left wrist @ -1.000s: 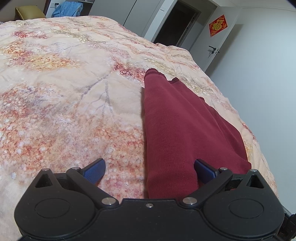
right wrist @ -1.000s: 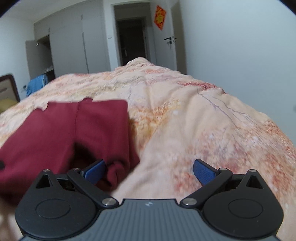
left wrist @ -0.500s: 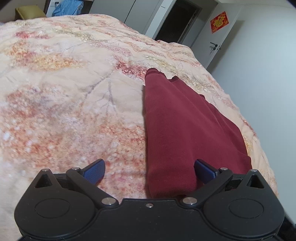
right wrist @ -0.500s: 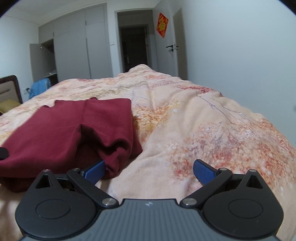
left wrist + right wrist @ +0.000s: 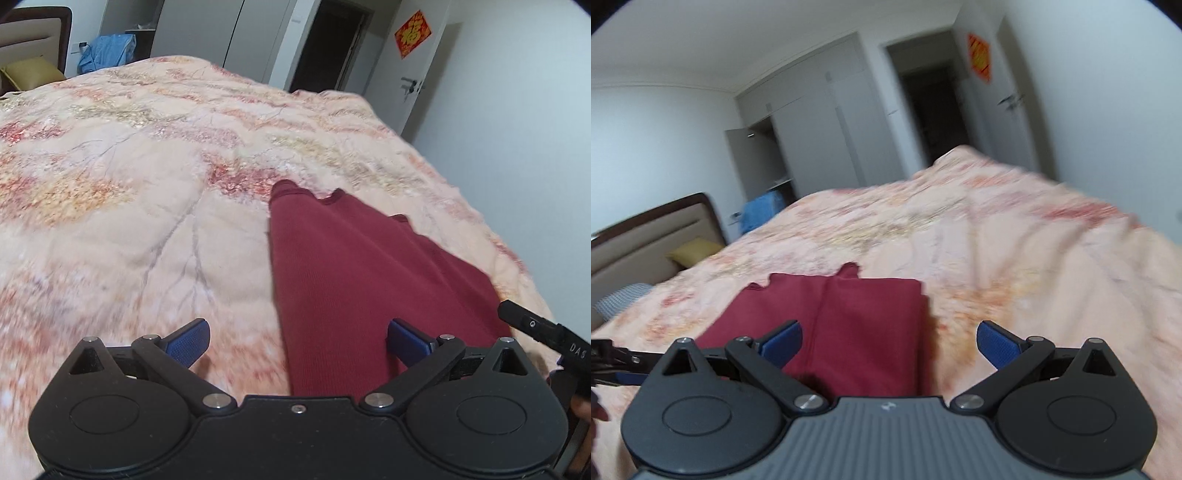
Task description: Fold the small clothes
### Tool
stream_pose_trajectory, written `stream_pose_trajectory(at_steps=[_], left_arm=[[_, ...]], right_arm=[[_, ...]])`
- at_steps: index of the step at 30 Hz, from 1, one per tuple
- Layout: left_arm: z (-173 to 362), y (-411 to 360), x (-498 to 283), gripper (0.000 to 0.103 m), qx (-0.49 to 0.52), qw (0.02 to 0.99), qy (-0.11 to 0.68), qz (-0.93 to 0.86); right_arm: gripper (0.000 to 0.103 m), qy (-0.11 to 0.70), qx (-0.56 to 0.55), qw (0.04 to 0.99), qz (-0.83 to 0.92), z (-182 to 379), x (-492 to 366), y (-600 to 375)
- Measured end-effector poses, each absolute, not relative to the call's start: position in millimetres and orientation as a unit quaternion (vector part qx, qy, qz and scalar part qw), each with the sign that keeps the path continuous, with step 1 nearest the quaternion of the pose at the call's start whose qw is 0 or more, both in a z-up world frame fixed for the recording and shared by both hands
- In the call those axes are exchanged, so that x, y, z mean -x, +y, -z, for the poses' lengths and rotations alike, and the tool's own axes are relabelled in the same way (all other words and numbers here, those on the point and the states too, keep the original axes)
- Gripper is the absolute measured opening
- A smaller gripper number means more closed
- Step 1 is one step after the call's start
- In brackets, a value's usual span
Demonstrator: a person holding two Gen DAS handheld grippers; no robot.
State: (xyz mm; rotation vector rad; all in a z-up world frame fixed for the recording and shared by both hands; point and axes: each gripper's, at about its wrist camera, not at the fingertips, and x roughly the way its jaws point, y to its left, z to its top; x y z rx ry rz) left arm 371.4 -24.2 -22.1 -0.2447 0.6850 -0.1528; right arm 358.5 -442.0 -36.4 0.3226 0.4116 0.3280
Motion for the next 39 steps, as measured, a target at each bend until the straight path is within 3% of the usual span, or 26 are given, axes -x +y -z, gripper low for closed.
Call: stream_pose_trajectory(at_steps=[7,15,39], left_arm=[[47,-23,-388,0.103,0.144,0.923,0.346,0.082],[62,-32,-379,0.103,0.148,0.938,0.308,0.063],[53,-28,-388,0.103,0.139,0.928,0.337,0.078]], right_arm=[[0.103,0.264,-0.160,0.924,-0.224,61,-406,-432],[0.103,0.235,-0.163,0.930,-0.230,72,-390,-431],[0.103,0.234,-0.168,0.930,-0.229,72,-390,-433]])
